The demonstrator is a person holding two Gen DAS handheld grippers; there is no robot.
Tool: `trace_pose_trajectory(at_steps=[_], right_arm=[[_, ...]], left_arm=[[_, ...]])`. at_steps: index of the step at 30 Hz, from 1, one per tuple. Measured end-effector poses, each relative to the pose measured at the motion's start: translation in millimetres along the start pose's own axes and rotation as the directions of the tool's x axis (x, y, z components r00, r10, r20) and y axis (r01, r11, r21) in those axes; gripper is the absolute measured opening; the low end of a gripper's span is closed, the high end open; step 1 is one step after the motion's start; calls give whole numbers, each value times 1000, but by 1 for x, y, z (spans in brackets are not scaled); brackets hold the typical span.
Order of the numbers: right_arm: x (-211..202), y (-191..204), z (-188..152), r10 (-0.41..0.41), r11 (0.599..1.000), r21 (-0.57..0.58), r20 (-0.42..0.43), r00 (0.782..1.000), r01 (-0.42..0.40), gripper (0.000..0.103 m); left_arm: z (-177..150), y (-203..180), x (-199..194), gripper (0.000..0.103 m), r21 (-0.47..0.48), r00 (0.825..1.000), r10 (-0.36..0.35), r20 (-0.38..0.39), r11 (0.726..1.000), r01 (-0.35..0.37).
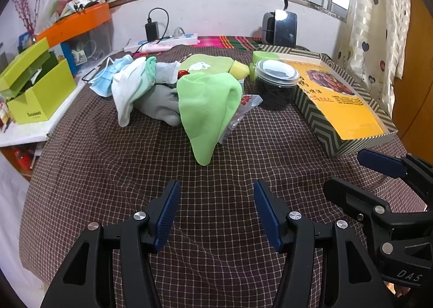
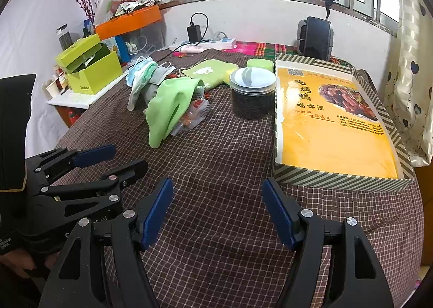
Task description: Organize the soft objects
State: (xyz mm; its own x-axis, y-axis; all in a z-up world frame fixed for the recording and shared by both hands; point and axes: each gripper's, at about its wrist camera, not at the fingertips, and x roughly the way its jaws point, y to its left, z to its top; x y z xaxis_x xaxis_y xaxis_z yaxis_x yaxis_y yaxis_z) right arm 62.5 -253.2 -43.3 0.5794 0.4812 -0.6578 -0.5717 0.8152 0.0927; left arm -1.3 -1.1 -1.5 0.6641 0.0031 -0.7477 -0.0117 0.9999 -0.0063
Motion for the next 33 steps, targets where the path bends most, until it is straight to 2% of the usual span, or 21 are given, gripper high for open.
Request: trace_pose_trajectory(at_steps=[33], right_arm=[[3, 2, 2, 5, 1000, -4, 3, 1000, -5, 70]], left_arm=[[4, 6, 1, 56, -26, 1000, -19, 2, 999, 20]])
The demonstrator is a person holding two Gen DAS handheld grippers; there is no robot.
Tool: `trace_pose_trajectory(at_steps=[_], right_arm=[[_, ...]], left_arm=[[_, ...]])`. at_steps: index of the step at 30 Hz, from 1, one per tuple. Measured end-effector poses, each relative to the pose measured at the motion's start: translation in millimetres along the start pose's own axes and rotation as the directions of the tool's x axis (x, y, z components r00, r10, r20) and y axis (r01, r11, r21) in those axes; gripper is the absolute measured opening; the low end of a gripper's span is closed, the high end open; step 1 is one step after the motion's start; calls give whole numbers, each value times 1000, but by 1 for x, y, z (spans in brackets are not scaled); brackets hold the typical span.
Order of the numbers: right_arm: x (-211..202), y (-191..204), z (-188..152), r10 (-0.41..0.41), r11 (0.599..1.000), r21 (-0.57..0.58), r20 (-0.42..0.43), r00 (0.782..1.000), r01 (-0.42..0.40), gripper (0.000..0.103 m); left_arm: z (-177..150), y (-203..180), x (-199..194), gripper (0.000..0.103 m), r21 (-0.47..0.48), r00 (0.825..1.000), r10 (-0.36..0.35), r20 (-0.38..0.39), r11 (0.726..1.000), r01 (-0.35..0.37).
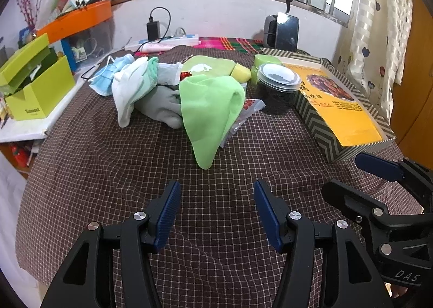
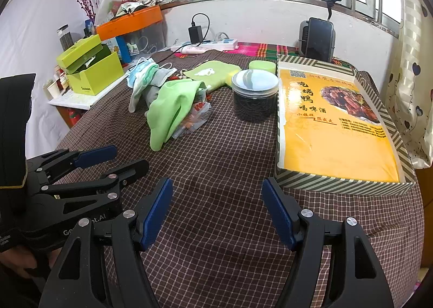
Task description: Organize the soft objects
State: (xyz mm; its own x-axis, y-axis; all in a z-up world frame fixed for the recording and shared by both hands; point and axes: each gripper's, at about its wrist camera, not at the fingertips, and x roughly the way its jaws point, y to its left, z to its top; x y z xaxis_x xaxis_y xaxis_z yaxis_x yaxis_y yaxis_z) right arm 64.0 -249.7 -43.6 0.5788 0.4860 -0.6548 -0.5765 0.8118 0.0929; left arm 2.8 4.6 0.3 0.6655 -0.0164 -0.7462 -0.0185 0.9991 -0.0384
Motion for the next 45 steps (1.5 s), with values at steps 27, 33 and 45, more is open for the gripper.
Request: trace_pose_trajectory(at_steps=[27, 33, 45], right_arm=[[5, 0, 5, 1, 1000, -2, -2, 1000, -1, 70], [11, 1, 8, 4, 1000, -3, -8, 1000, -4, 70], [19, 1, 12, 6, 1000, -1, -17, 1000, -6, 70]], left_arm=[[-1, -1, 3, 56, 26, 1000, 7, 4, 1000, -7], [0, 2, 7, 56, 23, 1000, 10, 0, 1000, -10], [5, 5, 16, 56, 25, 1000, 13, -4, 1000, -13]])
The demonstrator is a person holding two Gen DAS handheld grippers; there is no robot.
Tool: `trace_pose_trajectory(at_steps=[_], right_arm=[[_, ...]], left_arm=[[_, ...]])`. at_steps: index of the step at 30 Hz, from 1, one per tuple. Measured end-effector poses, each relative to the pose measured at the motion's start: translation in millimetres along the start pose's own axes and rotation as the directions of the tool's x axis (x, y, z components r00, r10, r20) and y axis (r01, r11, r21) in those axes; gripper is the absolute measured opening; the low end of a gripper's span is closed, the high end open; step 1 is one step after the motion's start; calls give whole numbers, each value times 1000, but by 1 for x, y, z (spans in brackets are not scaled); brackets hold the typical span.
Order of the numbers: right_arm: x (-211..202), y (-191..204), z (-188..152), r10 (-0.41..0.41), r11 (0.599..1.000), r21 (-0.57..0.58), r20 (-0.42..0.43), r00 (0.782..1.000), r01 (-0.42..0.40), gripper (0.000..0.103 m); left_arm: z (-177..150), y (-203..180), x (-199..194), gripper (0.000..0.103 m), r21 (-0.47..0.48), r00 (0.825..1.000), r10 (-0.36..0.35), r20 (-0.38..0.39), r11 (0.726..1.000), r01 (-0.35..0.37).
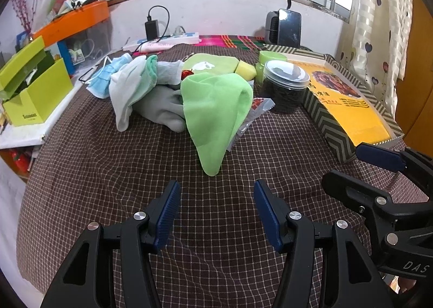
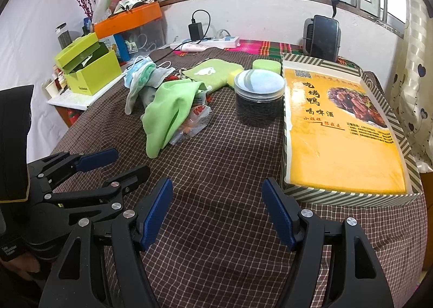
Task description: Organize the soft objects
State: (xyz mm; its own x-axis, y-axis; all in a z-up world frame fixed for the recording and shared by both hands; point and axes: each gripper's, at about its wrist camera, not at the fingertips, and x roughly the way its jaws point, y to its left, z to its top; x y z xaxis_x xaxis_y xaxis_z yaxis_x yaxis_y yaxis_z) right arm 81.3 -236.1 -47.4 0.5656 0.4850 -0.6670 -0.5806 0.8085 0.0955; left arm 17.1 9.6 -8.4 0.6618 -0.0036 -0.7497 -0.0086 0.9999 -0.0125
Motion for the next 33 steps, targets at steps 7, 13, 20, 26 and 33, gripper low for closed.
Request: trace_pose_trajectory(at_steps=[7, 13, 20, 26, 33], right_arm=[[0, 0, 0, 1, 1000, -1, 1, 1000, -1, 70], [5, 2, 5, 5, 1000, -10, -5, 1000, -5, 70], [10, 6, 9, 14, 1000, -25, -9, 1000, -14, 70], [15, 12, 14, 27, 999, -38, -9, 1000, -27, 70], [22, 18, 19, 40, 998, -49, -13, 999, -41, 70]], left_arm=[[3, 1, 2, 56, -1, 1000, 0, 3, 1000, 0], [4, 4, 4, 56, -10, 1000, 5, 4, 1000, -5], [5, 9, 6, 56, -16, 1000, 12, 4, 1000, -12], [7, 16, 8, 56, -25, 1000, 25, 3, 999, -25], [10, 24, 10, 56, -37, 999, 36, 7, 999, -36]])
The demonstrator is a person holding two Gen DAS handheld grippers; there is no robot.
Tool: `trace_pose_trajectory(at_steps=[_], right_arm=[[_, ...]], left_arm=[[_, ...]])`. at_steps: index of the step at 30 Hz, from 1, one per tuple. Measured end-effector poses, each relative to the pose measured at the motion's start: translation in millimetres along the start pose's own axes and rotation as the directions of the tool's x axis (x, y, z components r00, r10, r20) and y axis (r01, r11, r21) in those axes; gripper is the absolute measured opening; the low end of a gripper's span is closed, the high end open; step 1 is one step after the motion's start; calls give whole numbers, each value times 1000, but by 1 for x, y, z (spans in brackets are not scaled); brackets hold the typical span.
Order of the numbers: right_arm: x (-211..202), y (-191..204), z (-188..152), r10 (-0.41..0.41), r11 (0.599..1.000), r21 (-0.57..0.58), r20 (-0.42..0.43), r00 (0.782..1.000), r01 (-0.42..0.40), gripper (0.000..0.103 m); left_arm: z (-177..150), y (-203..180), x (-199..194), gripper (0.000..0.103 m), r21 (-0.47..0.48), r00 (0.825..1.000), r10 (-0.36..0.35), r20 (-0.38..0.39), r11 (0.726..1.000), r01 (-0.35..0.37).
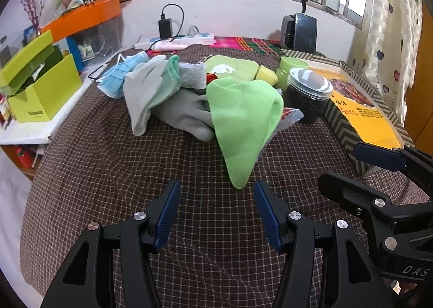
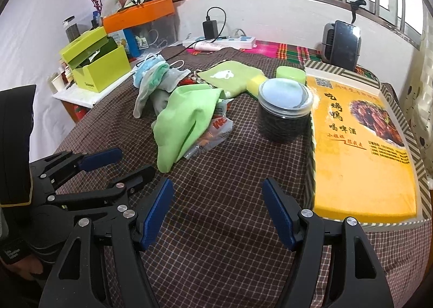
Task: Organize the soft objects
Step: 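Move both grippers toward the pile of gloves and green cloth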
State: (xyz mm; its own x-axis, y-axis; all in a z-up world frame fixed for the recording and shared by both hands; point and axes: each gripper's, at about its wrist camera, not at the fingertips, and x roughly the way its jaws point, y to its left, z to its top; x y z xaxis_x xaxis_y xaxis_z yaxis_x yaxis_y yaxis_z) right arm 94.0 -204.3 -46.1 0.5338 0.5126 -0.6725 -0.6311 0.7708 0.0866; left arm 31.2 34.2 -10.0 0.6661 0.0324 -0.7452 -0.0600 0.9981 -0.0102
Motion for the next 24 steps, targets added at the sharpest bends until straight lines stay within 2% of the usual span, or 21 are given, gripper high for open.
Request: trace_pose_trajectory(at_steps=[11, 16, 24], right_arm=[[13, 9, 20, 33, 999, -8, 23, 999, -33, 69], [25, 17, 29, 68, 998, -17, 26, 997, -68, 59], [50, 20, 46, 71, 997, -1, 15, 997, -71, 59]], left_arm=[[6, 27, 1, 56, -48, 999, 41, 15, 998, -40], [7, 43, 4, 56, -84, 998, 66, 14, 994, -64], [15, 62, 12, 56, -119, 997, 78, 16, 990, -75]])
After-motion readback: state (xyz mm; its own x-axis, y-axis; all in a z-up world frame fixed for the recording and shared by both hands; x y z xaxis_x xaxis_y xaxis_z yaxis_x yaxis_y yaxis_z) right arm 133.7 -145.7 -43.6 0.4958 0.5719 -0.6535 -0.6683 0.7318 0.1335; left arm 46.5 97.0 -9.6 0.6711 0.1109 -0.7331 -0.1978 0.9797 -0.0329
